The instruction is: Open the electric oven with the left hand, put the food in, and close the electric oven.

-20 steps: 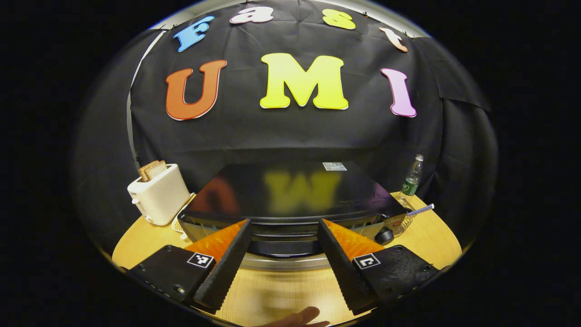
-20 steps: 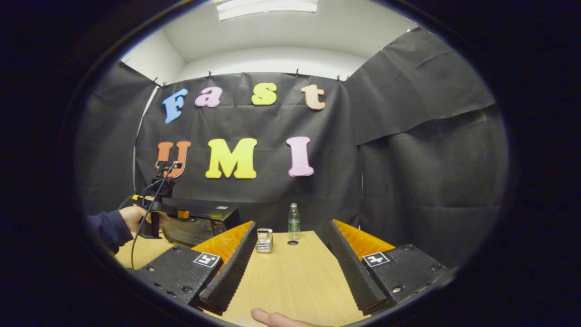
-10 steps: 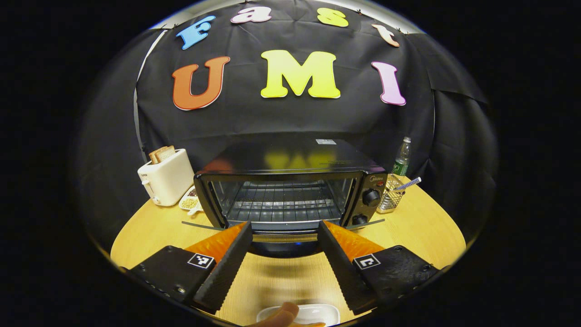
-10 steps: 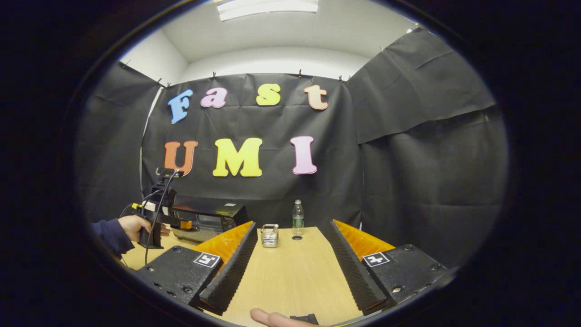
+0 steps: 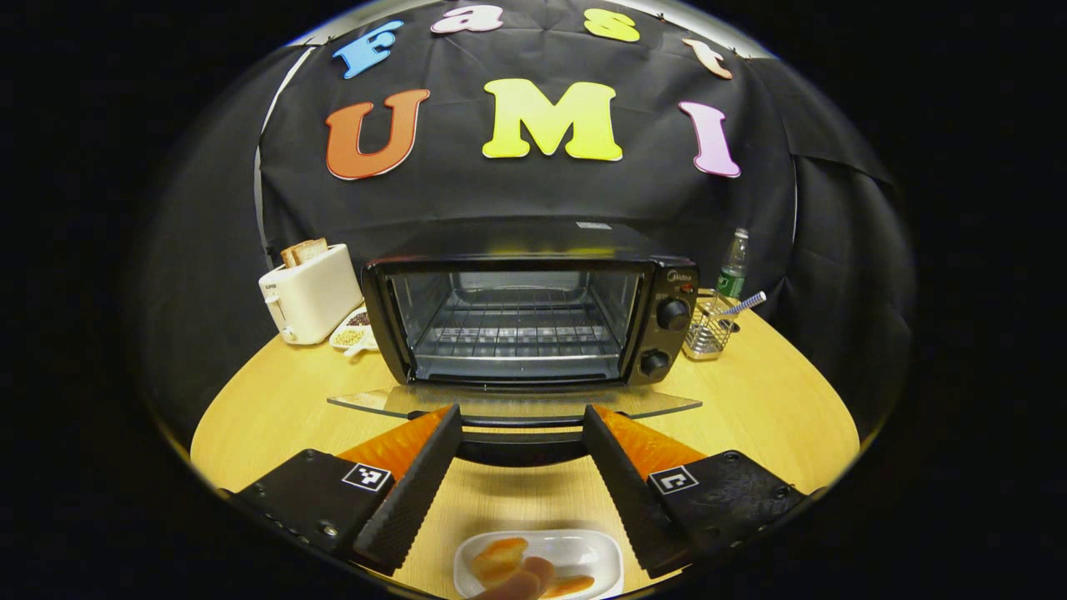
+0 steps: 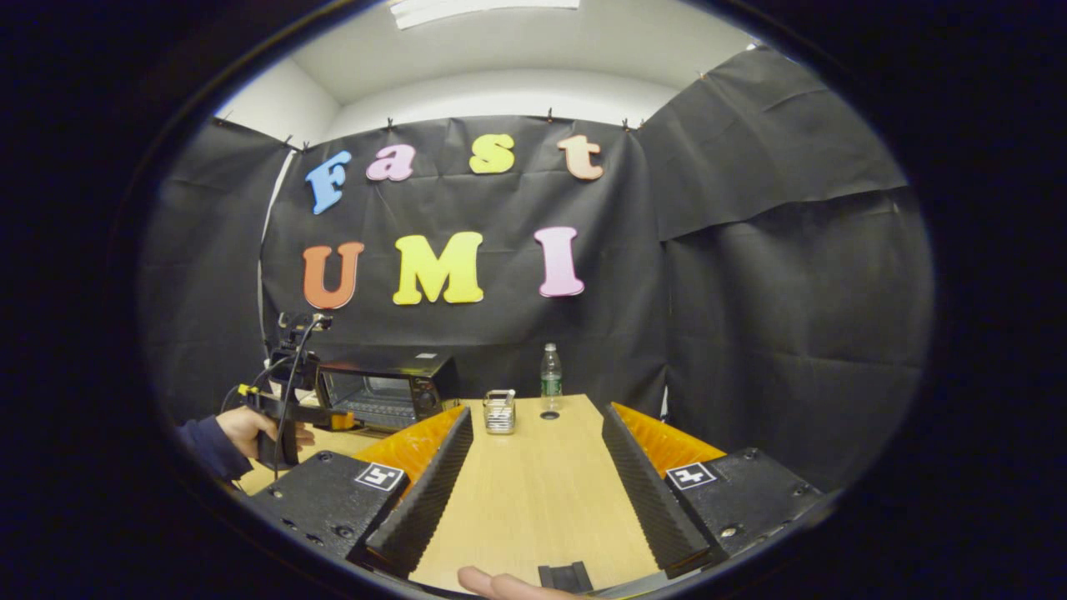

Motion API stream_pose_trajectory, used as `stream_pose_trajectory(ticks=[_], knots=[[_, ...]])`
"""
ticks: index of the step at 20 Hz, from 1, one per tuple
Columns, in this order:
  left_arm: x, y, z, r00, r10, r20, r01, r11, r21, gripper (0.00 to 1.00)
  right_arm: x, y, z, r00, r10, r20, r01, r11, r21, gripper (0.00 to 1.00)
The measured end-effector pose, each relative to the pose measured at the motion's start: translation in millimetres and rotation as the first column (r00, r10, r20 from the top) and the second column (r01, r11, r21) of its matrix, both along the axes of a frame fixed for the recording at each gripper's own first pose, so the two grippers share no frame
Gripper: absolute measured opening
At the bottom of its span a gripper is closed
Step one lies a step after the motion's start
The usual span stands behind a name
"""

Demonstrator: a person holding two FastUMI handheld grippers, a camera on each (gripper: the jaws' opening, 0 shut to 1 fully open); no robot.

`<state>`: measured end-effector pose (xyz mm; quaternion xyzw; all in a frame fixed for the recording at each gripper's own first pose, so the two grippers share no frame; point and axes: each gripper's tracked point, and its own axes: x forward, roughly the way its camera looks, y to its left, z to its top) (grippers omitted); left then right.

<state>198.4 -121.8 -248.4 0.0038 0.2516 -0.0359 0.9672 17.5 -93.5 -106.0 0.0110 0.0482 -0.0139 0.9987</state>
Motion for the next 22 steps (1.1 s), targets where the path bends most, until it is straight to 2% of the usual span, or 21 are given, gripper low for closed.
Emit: stream_pose_trajectory(ticks=[4, 8, 10, 11, 12, 16, 19, 22], knots=[[-18, -9, -35, 0.996, -0.005, -0.085, 0.005, 1.0, 0.004, 0.96, 10, 4, -19, 0.999, 0.005, -0.051, -0.004, 1.0, 0.018, 0.99], [-23, -13, -67, 0.984, 0.002, -0.181, -0.007, 1.0, -0.029, 0.94, 23, 18, -35, 0.995, 0.038, -0.089, -0.041, 0.999, -0.031, 0.99], [-22, -11, -71, 0.982, 0.009, -0.19, -0.015, 0.999, -0.033, 0.95, 30, 23, -47, 0.991, 0.052, -0.124, -0.058, 0.997, -0.044, 0.99], [-20, -13, -62, 0.987, -0.005, -0.161, 0.0, 1.0, -0.029, 1.0, 33, 27, -54, 0.988, 0.063, -0.139, -0.068, 0.997, -0.035, 0.99], [-19, -16, -55, 0.991, -0.023, -0.134, 0.019, 0.999, -0.031, 0.95, 36, 31, -58, 0.985, 0.076, -0.153, -0.081, 0.996, -0.026, 0.99], [-29, 0, -1, 0.999, -0.046, 0.008, 0.046, 0.998, -0.041, 0.98, 51, 62, -76, 0.968, 0.164, -0.188, -0.167, 0.986, -0.003, 0.99], [-57, 25, 59, 0.984, -0.041, 0.171, 0.043, 0.999, -0.005, 0.97, 62, 97, -94, 0.939, 0.258, -0.226, -0.261, 0.965, 0.019, 0.98], [-99, 47, 110, 0.958, -0.045, 0.284, 0.044, 0.999, 0.01, 0.97, 67, 145, -110, 0.889, 0.372, -0.267, -0.372, 0.927, 0.051, 0.98]])
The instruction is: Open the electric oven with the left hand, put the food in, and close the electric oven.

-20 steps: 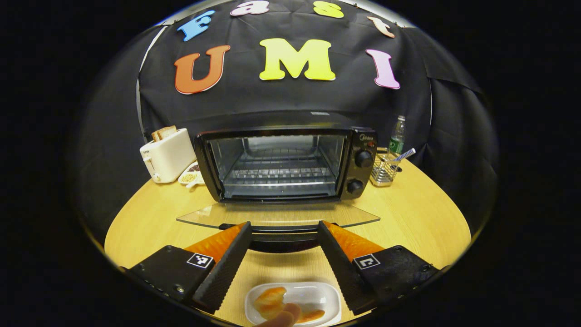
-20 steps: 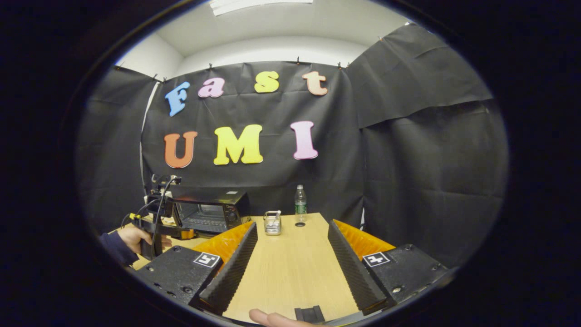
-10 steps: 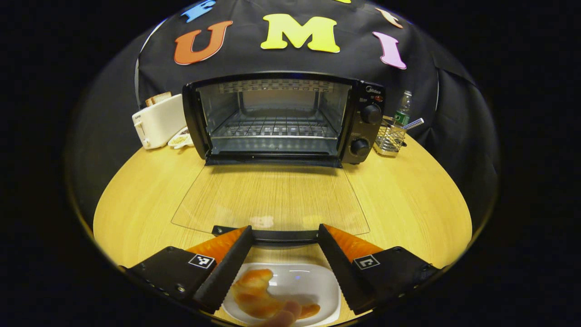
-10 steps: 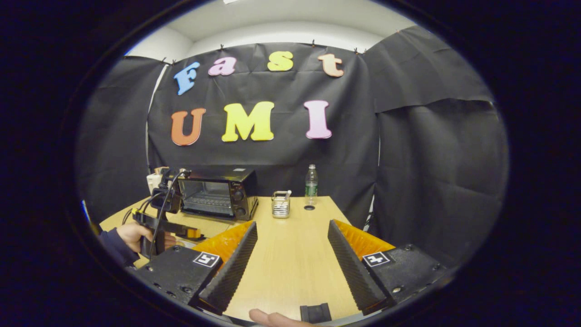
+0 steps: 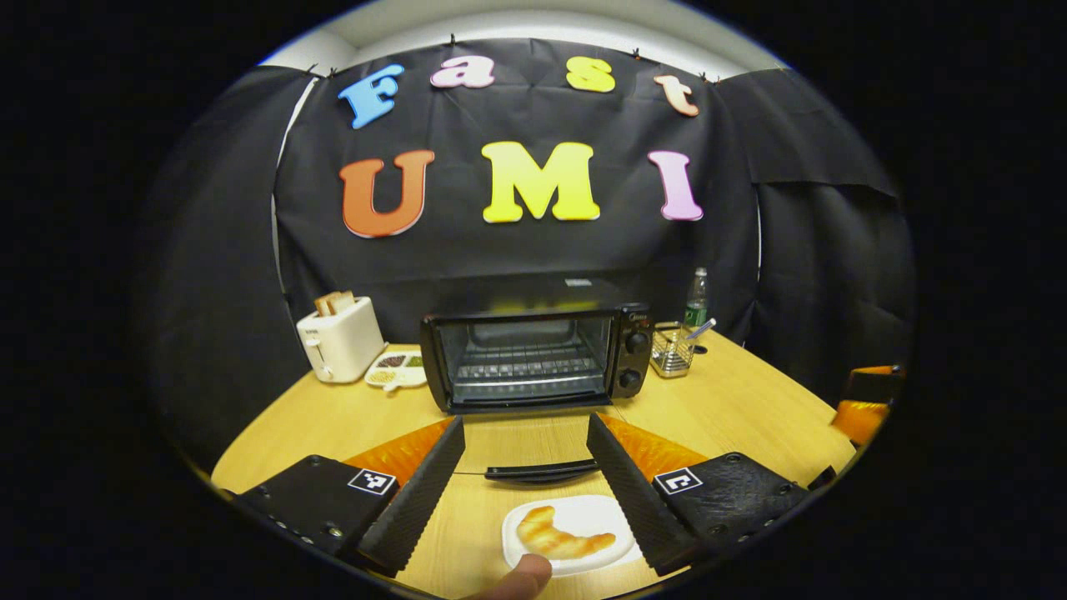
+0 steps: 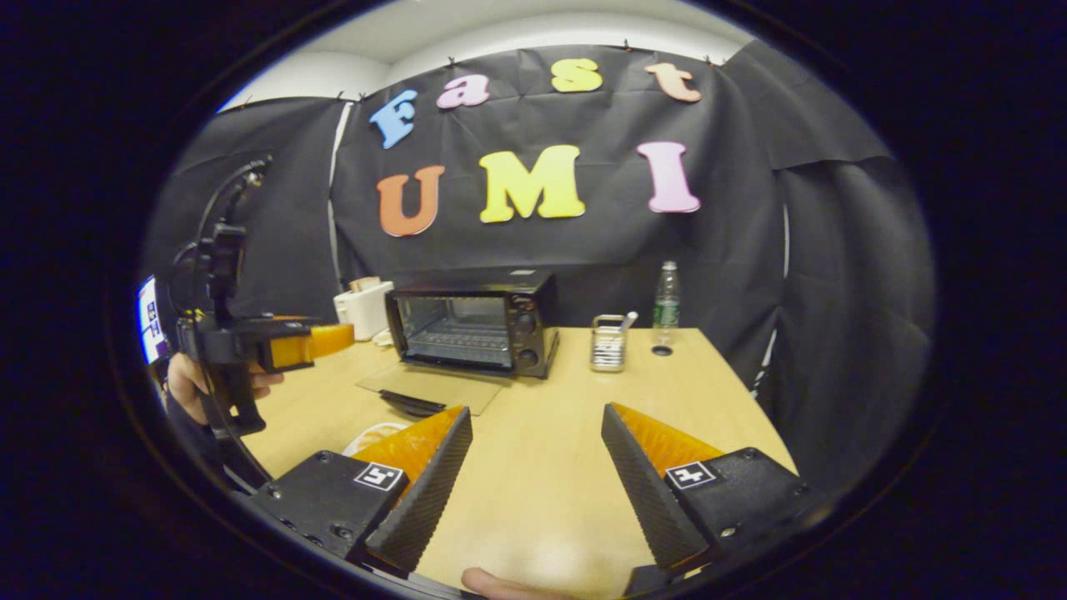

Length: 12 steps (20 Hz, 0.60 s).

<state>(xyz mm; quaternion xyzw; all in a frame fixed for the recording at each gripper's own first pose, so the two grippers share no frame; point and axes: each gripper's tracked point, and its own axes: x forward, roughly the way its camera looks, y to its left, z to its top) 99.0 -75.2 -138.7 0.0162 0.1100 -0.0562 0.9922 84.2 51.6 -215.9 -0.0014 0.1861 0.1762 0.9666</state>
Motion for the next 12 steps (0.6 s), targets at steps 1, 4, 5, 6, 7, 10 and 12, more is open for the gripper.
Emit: stream_pose_trajectory(ticks=[1, 4, 5, 6, 7, 10, 12], knots=[[-13, 8, 13, 1.0, 0.007, 0.029, -0.007, 1.0, 0.001, 0.97, 0, 14, -4, 0.999, 0.037, -0.003, -0.037, 0.999, -0.001, 0.98], [-56, 38, 46, 0.992, 0.042, 0.12, -0.042, 0.999, 0.002, 0.97, 2, 62, -24, 0.99, 0.139, -0.025, -0.14, 0.99, -0.033, 0.99], [-68, 45, 53, 0.988, 0.054, 0.143, -0.053, 0.999, -0.011, 0.97, 3, 75, -31, 0.986, 0.16, -0.036, -0.162, 0.985, -0.055, 1.0], [-80, 50, 57, 0.985, 0.052, 0.163, -0.048, 0.999, -0.024, 0.97, 4, 89, -37, 0.983, 0.181, -0.042, -0.184, 0.98, -0.079, 1.0], [-90, 53, 60, 0.984, 0.041, 0.174, -0.036, 0.999, -0.029, 0.97, 5, 104, -43, 0.978, 0.203, -0.051, -0.207, 0.973, -0.1, 0.98], [-117, 81, 60, 0.981, 0.068, 0.183, -0.065, 0.998, -0.021, 0.96, 2, 157, -64, 0.946, 0.311, -0.087, -0.32, 0.939, -0.125, 0.94], [-133, 96, 58, 0.977, 0.101, 0.186, -0.098, 0.995, -0.022, 0.96, 1, 180, -86, 0.931, 0.344, -0.124, -0.36, 0.921, -0.15, 0.96]])
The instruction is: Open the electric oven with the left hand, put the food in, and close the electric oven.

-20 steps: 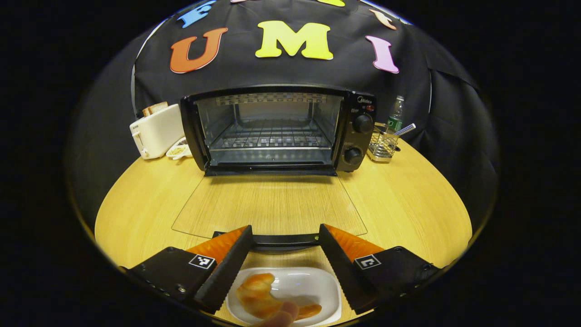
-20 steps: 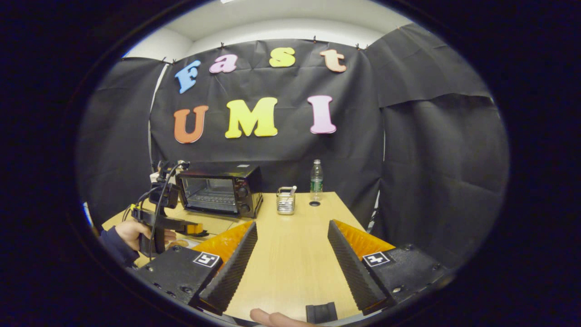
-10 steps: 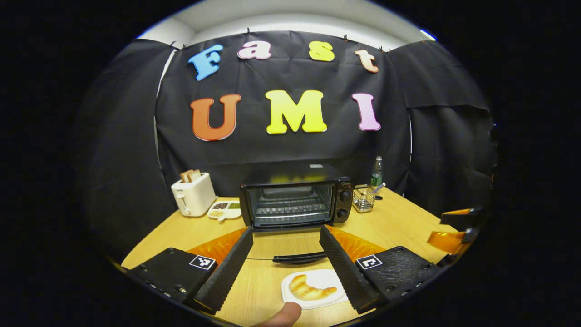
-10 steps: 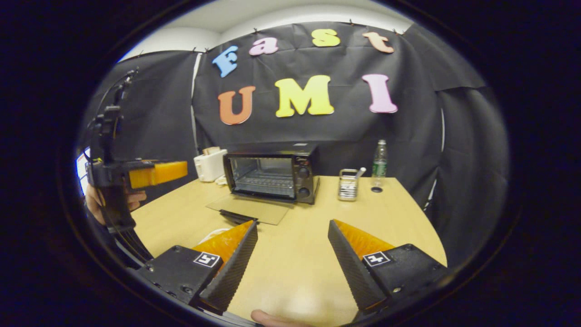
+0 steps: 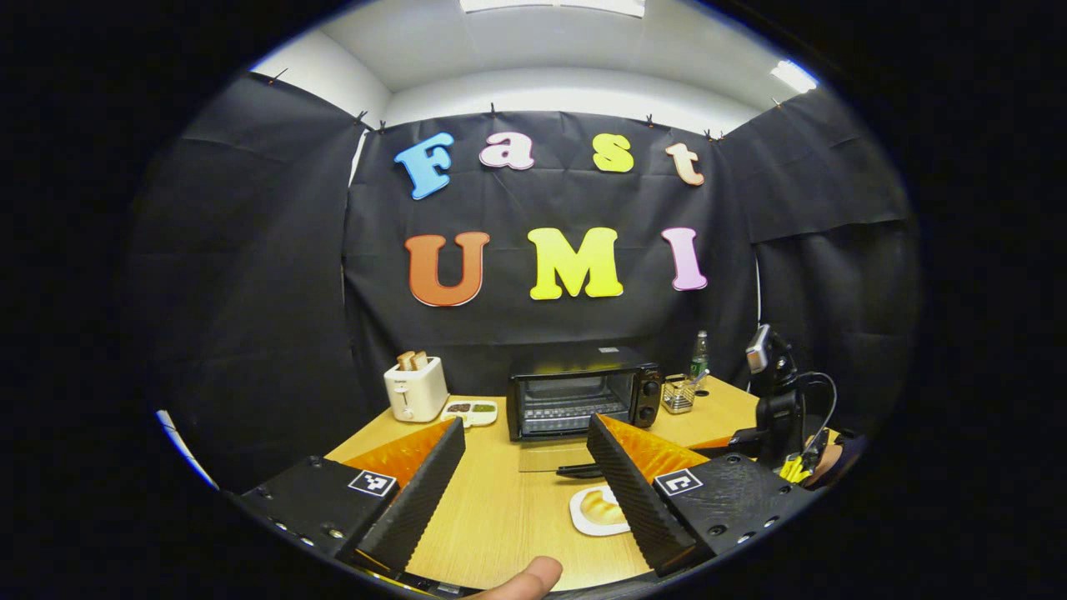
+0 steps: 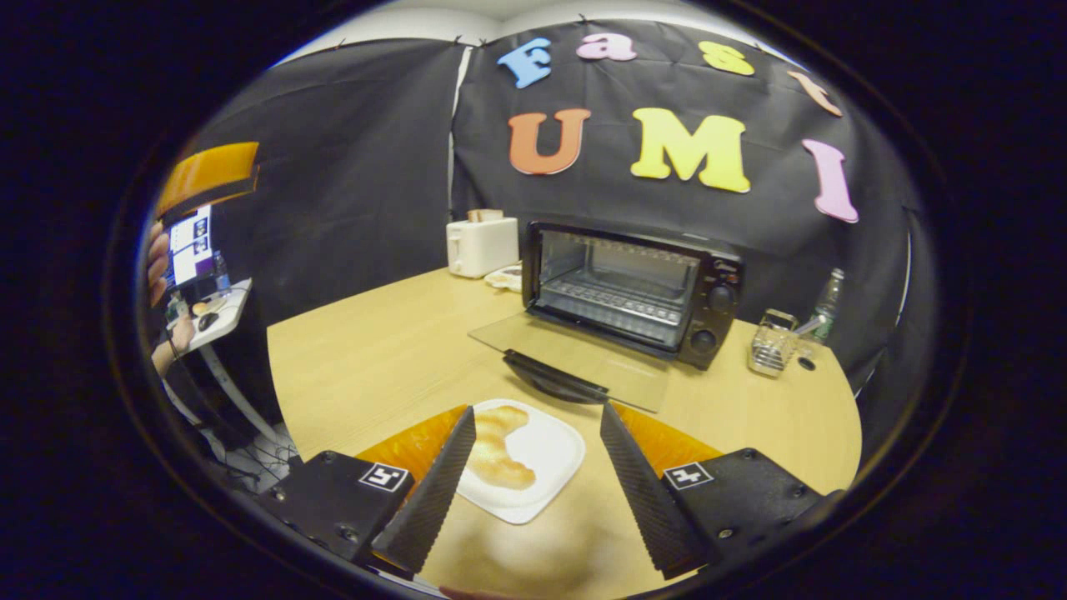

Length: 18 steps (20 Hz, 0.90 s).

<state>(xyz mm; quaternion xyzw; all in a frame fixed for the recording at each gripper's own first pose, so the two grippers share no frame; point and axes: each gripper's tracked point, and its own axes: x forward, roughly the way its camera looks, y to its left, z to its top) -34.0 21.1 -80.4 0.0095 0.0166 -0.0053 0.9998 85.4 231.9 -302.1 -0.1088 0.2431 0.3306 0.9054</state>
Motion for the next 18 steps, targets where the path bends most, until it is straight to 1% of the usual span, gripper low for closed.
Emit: stream_pose_trajectory(ticks=[2, 4, 5, 6, 7, 9, 12, 14, 16, 18], knots=[[-13, 6, -4, 1.0, 0.002, 0.002, -0.002, 1.0, -0.016, 0.96, 0, 19, -22, 0.999, 0.01, -0.048, -0.011, 1.0, -0.026, 0.95], [-18, 13, -5, 1.0, 0.0, 0.005, 0.0, 0.999, -0.037, 0.97, 2, 36, -47, 0.992, 0.035, -0.12, -0.04, 0.998, -0.043, 0.95], [-21, 16, -7, 1.0, -0.001, 0.002, 0.001, 0.999, -0.044, 0.96, 1, 43, -55, 0.989, 0.045, -0.142, -0.053, 0.997, -0.052, 0.96], [-21, 17, -8, 1.0, -0.004, 0.0, 0.004, 0.999, -0.049, 0.96, 1, 46, -62, 0.985, 0.049, -0.166, -0.06, 0.997, -0.059, 0.92], [-21, 17, -11, 1.0, -0.012, -0.004, 0.011, 0.999, -0.05, 0.96, 1, 50, -68, 0.98, 0.052, -0.194, -0.064, 0.997, -0.053, 0.93], [-17, 17, -16, 1.0, -0.022, -0.015, 0.021, 0.999, -0.047, 0.95, 0, 53, -78, 0.967, 0.045, -0.25, -0.059, 0.997, -0.051, 0.85], [-6, 20, -20, 1.0, -0.019, -0.015, 0.019, 0.999, -0.041, 0.95, 1, 54, -81, 0.961, 0.058, -0.27, -0.078, 0.995, -0.064, 0.69], [9, 21, -27, 0.999, -0.019, -0.031, 0.018, 0.998, -0.055, 0.95, -3, 55, -79, 0.949, 0.078, -0.305, -0.089, 0.996, -0.022, 0.62], [22, 22, -35, 0.998, -0.029, -0.062, 0.024, 0.997, -0.078, 0.95, -3, 55, -69, 0.939, 0.081, -0.333, -0.074, 0.997, 0.034, 0.57], [35, 26, -26, 0.999, -0.031, -0.029, 0.029, 0.997, -0.071, 0.96, -1, 55, -45, 0.94, 0.094, -0.327, -0.063, 0.993, 0.103, 0.54]])
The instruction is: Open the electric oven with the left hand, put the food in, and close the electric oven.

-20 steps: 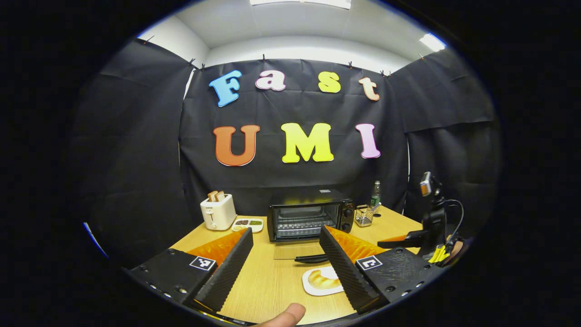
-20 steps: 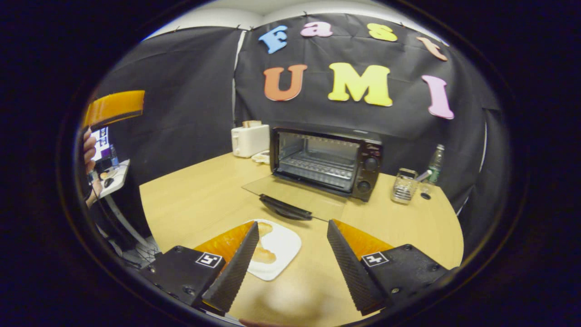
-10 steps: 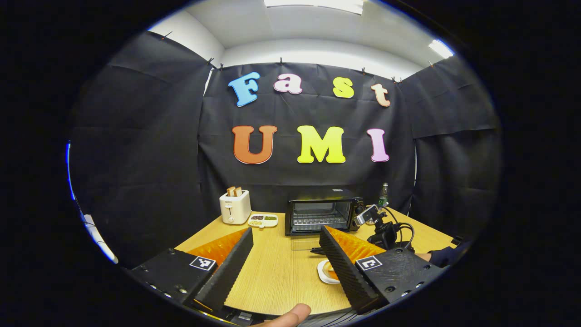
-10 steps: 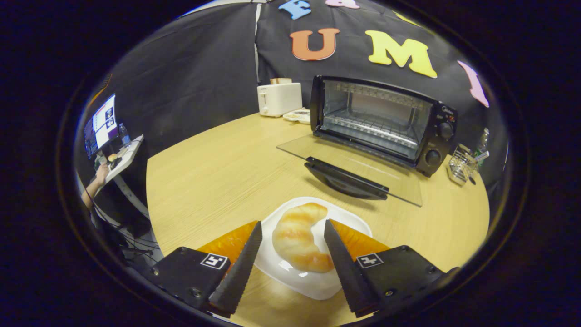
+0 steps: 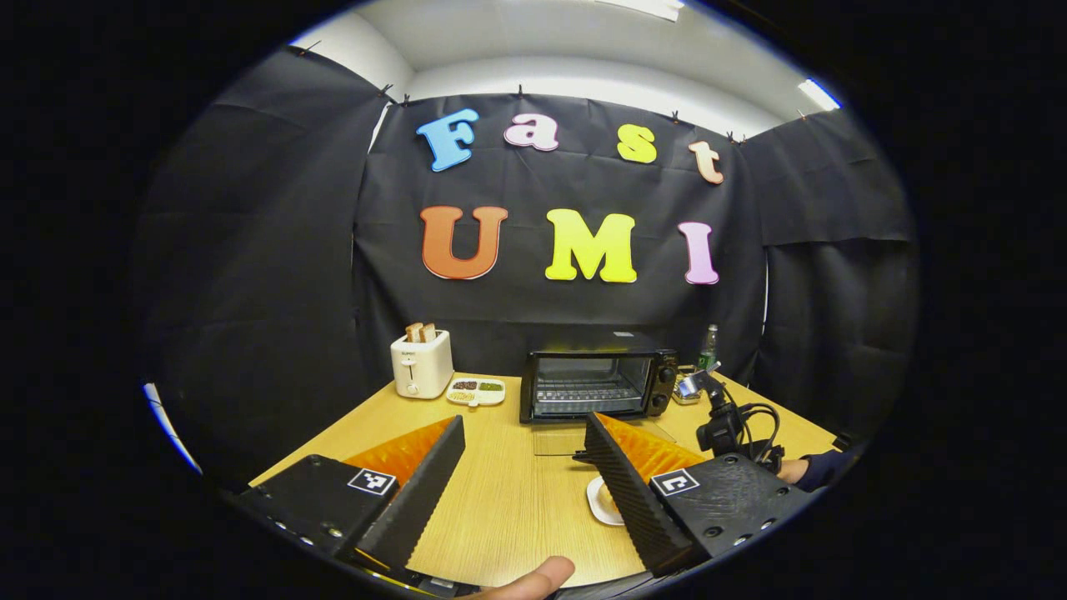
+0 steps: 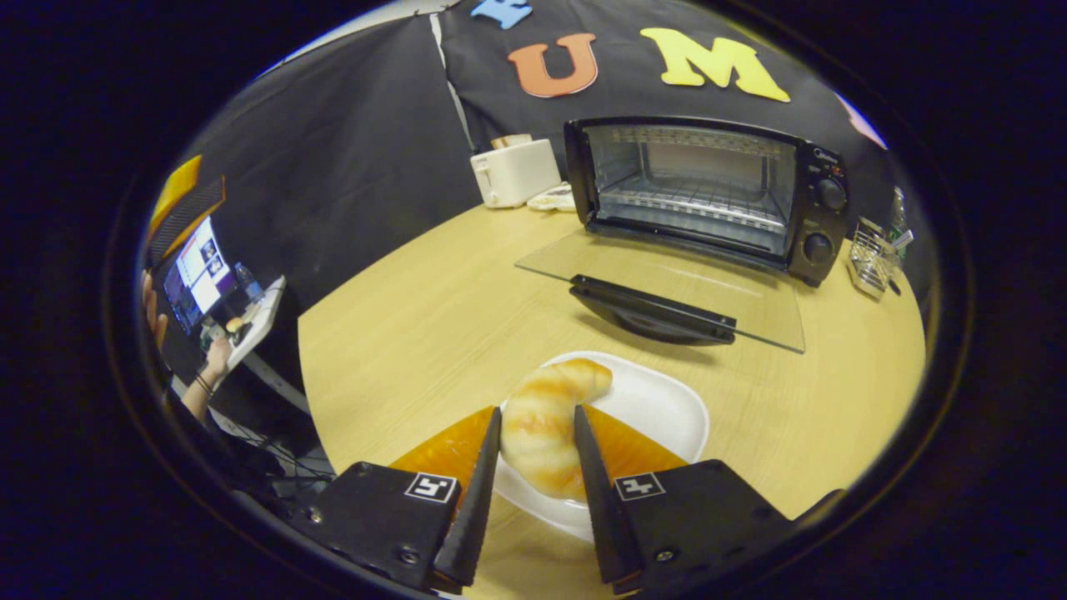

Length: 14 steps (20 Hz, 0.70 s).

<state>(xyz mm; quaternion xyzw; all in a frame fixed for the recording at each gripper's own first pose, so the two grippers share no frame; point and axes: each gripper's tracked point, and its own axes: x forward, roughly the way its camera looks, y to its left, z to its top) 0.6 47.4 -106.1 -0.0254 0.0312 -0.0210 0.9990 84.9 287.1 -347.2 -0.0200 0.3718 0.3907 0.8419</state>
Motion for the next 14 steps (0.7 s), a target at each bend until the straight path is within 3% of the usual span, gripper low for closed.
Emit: stream_pose_trajectory(ticks=[3, 7, 10, 14], knots=[[17, 8, 12, 0.999, 0.012, 0.047, -0.012, 1.0, 0.0, 0.95, 18, 7, 45, 0.999, -0.051, -0.013, 0.053, 0.99, 0.132, 0.54], [35, 7, 23, 0.998, -0.004, 0.067, 0.004, 1.0, -0.001, 0.95, 82, 6, 79, 0.975, -0.216, -0.052, 0.222, 0.943, 0.246, 0.55], [43, 9, 30, 0.998, -0.006, 0.067, 0.007, 1.0, -0.02, 0.95, 139, 7, 75, 0.933, -0.342, -0.117, 0.361, 0.886, 0.292, 0.53], [56, 15, 23, 0.999, 0.001, 0.046, 0.0, 0.999, -0.037, 0.95, 213, 18, 71, 0.86, -0.476, -0.183, 0.508, 0.77, 0.386, 0.54]])
